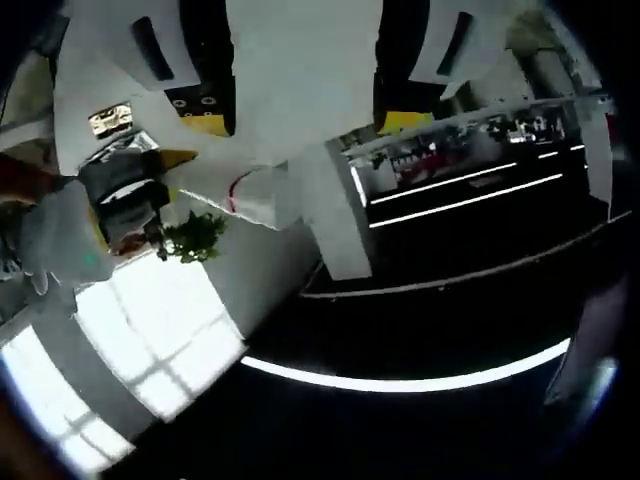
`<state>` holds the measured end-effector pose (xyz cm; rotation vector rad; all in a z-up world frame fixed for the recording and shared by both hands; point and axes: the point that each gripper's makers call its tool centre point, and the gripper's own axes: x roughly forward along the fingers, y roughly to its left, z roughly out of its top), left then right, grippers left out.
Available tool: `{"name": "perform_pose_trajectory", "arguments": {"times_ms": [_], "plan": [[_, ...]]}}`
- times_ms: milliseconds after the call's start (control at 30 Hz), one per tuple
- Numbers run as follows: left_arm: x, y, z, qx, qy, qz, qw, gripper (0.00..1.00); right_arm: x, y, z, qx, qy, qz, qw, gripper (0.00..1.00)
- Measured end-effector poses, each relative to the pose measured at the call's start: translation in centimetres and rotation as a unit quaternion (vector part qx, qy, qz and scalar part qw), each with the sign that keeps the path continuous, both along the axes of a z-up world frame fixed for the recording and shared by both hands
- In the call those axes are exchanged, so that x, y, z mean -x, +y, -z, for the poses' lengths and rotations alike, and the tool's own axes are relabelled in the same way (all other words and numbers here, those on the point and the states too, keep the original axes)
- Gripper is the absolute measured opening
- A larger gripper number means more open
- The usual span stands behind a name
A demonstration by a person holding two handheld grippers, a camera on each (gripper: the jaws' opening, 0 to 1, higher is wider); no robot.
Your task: Arrange the skincare products in the storage area until every visible bottle or jar stands upright without overlapping.
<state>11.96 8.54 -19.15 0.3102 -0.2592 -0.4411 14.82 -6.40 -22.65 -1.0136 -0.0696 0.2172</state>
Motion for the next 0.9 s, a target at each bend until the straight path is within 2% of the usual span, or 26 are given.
{"name": "perform_pose_trajectory", "arguments": {"times_ms": [33, 67, 133, 200, 267, 300, 367, 467, 600, 700, 767, 867, 900], "plan": [[0.1, 0.0, -0.1, -0.004, -0.005, -0.004, 1.0000, 0.57, 0.0, 0.0, 0.0, 0.003, -0.001, 0.001, 1.0000, 0.07], [0.2, 0.2, -0.1, -0.028, -0.020, -0.022, 0.9992, 0.57, 0.0, 0.0, 0.2, 0.015, -0.003, 0.004, 0.9999, 0.07], [0.3, 0.2, 0.0, -0.049, -0.026, -0.032, 0.9980, 0.59, -0.1, -0.1, 0.2, 0.021, -0.003, 0.009, 0.9997, 0.07], [0.1, -0.1, 0.4, -0.069, -0.032, -0.047, 0.9960, 0.64, -0.3, -0.4, 0.0, 0.044, -0.017, 0.027, 0.9985, 0.07], [-0.1, -0.3, 0.8, -0.095, -0.039, -0.060, 0.9929, 0.64, -0.4, -0.6, -0.2, 0.061, -0.026, 0.036, 0.9972, 0.07], [-0.2, -0.4, 0.8, -0.109, -0.048, -0.067, 0.9906, 0.64, -0.5, -0.8, -0.3, 0.084, -0.035, 0.049, 0.9946, 0.07], [-0.2, -0.4, 0.7, -0.129, -0.061, -0.080, 0.9866, 0.66, -0.7, -0.8, -0.2, 0.095, -0.041, 0.054, 0.9931, 0.07], [-0.4, -1.0, 0.9, -0.190, -0.083, -0.106, 0.9725, 0.68, -1.6, -0.8, 0.0, 0.127, -0.046, 0.063, 0.9888, 0.07], [-0.4, -2.2, 1.6, -0.236, -0.094, -0.100, 0.9619, 0.71, -1.5, -1.0, 0.2, 0.164, -0.055, 0.074, 0.9821, 0.07], [-0.9, -2.8, 2.3, -0.296, -0.105, -0.107, 0.9433, 0.82, -1.1, -1.0, 0.2, 0.190, -0.066, 0.074, 0.9767, 0.07], [-1.4, -3.1, 2.9, -0.336, -0.113, -0.116, 0.9280, 0.85, -1.1, -1.1, 0.3, 0.203, -0.072, 0.075, 0.9737, 0.07], [-1.8, -4.0, 3.4, -0.375, -0.125, -0.103, 0.9127, 0.86, -1.2, -1.1, 0.2, 0.208, -0.074, 0.075, 0.9725, 0.07], [-1.8, -4.3, 3.5, -0.382, -0.128, -0.099, 0.9098, 0.88, -1.2, -1.0, 0.3, 0.217, -0.078, 0.074, 0.9702, 0.07]]}}
